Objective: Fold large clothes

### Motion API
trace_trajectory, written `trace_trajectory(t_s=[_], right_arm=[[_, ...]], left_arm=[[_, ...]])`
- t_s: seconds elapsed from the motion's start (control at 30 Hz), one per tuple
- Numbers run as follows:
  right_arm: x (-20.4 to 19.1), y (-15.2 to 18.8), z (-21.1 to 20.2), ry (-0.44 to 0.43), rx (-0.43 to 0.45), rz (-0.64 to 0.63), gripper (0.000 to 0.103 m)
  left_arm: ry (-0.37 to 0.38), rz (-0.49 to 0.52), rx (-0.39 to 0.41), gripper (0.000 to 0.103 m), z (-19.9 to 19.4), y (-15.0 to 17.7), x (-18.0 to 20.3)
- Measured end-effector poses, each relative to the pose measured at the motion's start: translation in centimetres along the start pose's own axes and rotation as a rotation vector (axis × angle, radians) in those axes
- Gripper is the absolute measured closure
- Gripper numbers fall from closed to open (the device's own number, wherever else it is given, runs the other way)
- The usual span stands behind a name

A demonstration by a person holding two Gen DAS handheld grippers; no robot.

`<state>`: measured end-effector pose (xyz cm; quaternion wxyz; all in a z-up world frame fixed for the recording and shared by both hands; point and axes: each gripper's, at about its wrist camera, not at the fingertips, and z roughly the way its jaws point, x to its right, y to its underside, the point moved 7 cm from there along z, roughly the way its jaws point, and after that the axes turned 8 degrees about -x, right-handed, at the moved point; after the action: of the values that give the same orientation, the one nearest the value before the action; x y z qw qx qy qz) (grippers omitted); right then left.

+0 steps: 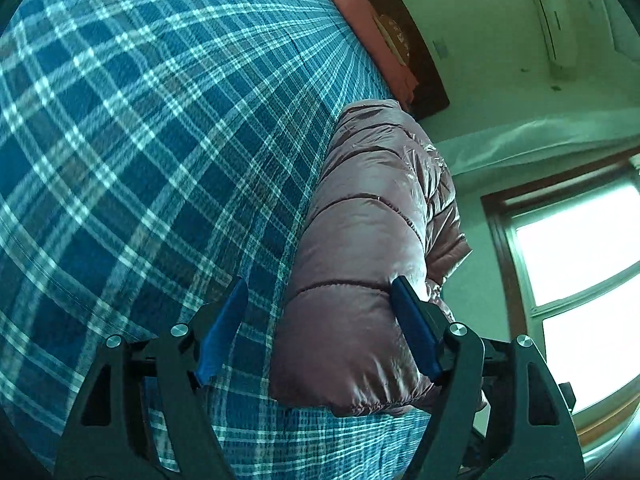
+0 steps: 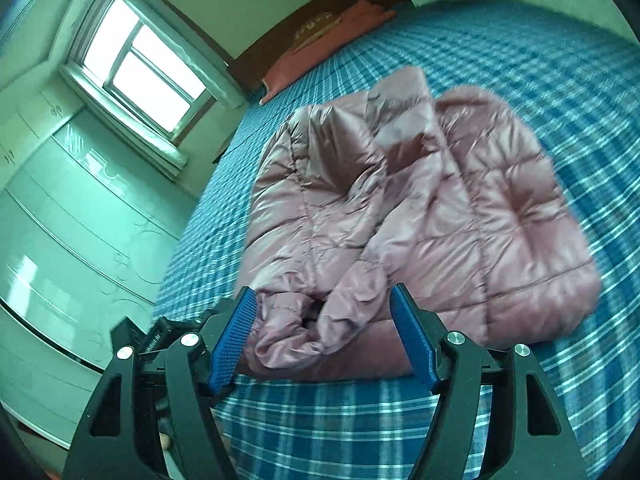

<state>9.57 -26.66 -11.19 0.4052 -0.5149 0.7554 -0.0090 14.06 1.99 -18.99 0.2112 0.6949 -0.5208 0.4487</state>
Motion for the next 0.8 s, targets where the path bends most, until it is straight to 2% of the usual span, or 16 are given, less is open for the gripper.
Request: trace_trajectory(t_s=[0.17, 0.2, 0.23, 0.27, 0.33, 0.47, 0.57, 0.7, 0.8], right_arm=[[0.6, -0.1, 1.7, -0.043, -0.040, 0.056, 0.036], [0.9, 0.2, 2.0, -0.064, -0.061, 0.074, 0.045], [1.1, 0.2, 2.3, -0.076, -0.077, 0.078, 0.066], [1.2, 0.3, 2.6, -0.082, -0.096, 0.068, 0.077], [1.3, 0.1, 2.4, -0.076, -0.088, 0.047, 0.087], [2.5, -1.2, -0.4, -0.029, 0.006, 0.020, 0.091], [4.4, -2.1, -2.6, 0.004, 0.065, 0.035, 0.092], [7.4, -2.1, -4.5, 0.057, 0.109, 0.064, 0.092], [10.9, -1.5, -4.7, 0.087, 0.106, 0.126, 0.092]], left_arm=[[0.044, -0.047, 0.023, 0.028, 0.3, 0.6, -0.2], [0.049, -0.041, 0.026, 0.028, 0.4, 0.8, 0.0], [0.050, -0.034, 0.029, 0.027, 0.3, 1.0, 0.2], [0.055, -0.025, 0.032, 0.026, 0.2, 1.1, 0.4], [0.061, -0.005, 0.034, 0.026, 0.2, 1.3, 1.1], [0.065, 0.019, 0.055, 0.025, 0.2, 1.0, 2.2], [0.065, 0.024, 0.043, 0.025, 1.1, 1.1, 3.0], [0.065, 0.055, -0.001, 0.025, 3.1, 2.3, 4.3], [0.040, 0.076, -0.040, 0.025, 5.1, 3.3, 5.0]])
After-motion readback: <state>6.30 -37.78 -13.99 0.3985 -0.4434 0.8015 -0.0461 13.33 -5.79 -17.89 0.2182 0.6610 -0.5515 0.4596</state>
